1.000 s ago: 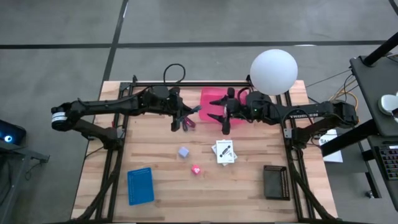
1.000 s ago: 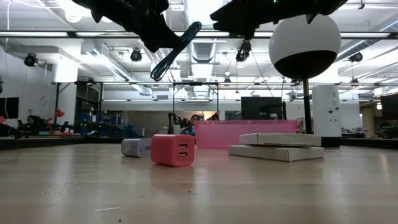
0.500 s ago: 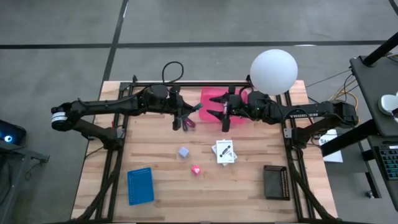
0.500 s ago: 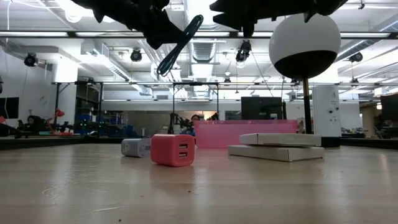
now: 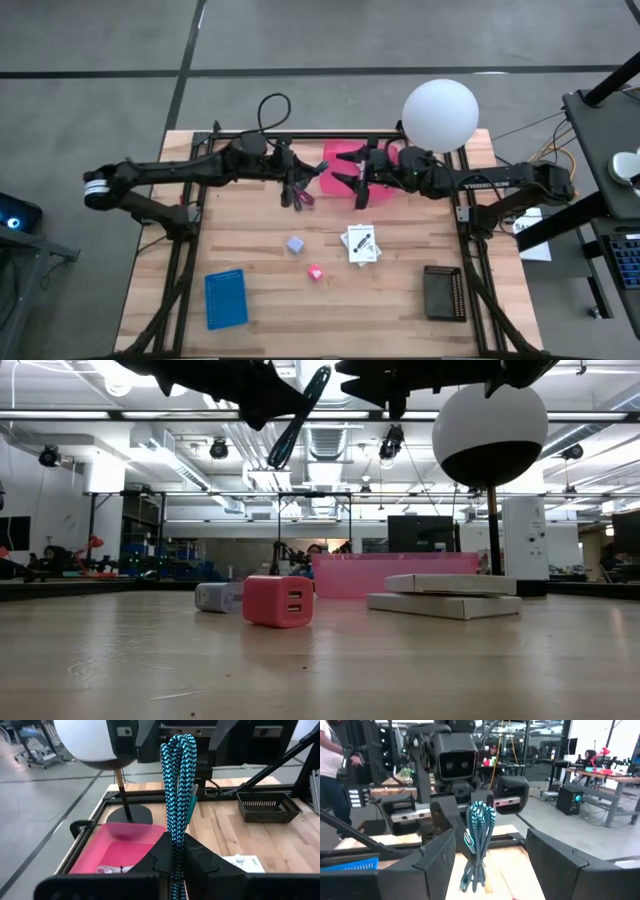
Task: Pick and place items into bin
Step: Put the light blue charger cable into the pink bin
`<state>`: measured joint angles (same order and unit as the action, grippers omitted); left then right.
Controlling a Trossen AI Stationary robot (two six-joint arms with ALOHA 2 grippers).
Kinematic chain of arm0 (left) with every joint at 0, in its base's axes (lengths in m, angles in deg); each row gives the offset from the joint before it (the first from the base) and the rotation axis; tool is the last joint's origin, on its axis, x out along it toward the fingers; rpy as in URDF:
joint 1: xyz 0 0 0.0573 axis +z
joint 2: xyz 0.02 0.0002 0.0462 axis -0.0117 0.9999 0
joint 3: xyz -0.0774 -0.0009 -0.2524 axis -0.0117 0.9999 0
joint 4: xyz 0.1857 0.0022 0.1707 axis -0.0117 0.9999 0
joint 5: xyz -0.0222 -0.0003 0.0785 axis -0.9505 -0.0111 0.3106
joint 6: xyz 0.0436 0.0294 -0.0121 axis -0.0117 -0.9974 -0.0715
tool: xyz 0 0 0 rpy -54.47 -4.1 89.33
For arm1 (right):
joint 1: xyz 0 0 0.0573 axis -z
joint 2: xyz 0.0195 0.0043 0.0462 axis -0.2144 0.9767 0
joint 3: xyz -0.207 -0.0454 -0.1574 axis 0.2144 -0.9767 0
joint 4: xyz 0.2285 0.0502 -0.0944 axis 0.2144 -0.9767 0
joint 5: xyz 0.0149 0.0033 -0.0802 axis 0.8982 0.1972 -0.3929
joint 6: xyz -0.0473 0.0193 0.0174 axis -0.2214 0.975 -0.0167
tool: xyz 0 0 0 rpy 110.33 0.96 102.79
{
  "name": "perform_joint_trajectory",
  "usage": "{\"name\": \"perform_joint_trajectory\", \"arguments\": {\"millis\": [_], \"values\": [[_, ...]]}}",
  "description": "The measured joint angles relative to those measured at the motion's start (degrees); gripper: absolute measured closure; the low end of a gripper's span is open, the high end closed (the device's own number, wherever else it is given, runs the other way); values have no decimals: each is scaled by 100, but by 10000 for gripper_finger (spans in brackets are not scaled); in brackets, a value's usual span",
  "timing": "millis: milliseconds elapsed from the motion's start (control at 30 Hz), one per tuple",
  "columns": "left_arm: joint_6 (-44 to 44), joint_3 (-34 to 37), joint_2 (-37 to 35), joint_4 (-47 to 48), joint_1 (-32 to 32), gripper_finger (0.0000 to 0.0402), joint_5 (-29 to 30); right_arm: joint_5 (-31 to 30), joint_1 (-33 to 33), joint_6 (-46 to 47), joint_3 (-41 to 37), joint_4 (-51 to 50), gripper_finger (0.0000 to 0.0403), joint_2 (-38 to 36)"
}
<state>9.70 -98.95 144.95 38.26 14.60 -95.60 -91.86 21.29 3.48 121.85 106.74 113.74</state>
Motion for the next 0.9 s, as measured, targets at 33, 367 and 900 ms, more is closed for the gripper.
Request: {"name": "perform_joint_trajectory", "arguments": {"millis": [33,367,900], "values": [[3,0,23,9,0,394,2,-2,4,27,-2,-6,174,2],[2,-40,272,-227,-11,394,-12,274,128,592,-2,469,174,324],[2,-42,285,-238,-6,394,-9,281,253,506,-2,662,192,472]]}}
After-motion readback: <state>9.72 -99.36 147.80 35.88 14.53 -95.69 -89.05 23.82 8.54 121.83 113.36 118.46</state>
